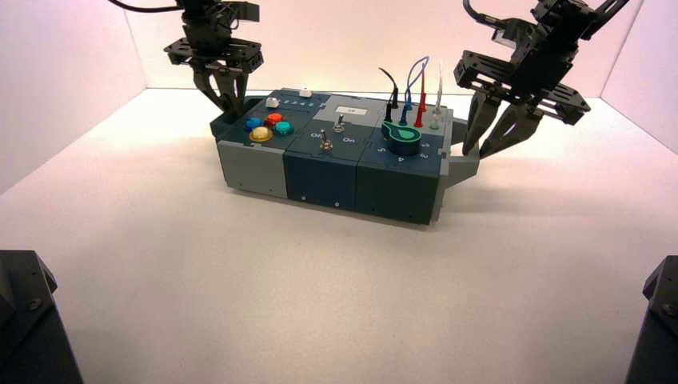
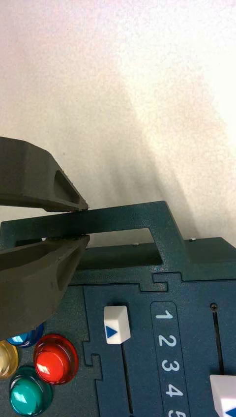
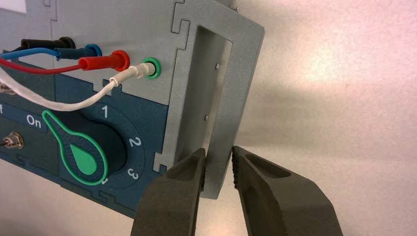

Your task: Move the top slider to position 2.

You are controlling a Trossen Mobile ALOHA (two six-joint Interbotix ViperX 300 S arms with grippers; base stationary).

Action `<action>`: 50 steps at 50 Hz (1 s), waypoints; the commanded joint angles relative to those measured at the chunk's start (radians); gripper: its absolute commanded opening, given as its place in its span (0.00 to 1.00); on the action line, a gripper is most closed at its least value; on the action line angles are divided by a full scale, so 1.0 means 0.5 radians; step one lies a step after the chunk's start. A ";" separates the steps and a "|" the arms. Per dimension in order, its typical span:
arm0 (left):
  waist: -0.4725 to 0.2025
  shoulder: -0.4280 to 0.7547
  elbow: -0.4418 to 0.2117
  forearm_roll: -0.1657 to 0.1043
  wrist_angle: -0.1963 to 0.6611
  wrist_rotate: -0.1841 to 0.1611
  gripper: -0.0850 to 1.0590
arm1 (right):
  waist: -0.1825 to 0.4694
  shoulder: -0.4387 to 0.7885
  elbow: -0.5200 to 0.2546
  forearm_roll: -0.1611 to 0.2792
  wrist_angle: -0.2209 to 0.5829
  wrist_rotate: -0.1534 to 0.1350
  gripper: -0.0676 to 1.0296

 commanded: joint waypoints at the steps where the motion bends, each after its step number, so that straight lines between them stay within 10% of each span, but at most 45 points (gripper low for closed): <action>1: 0.018 -0.034 0.061 0.009 0.043 0.025 0.05 | 0.006 -0.003 0.012 -0.009 0.037 -0.009 0.04; 50: -0.160 -0.239 0.227 -0.018 0.215 0.025 0.05 | 0.006 -0.199 0.018 -0.175 0.497 0.092 0.04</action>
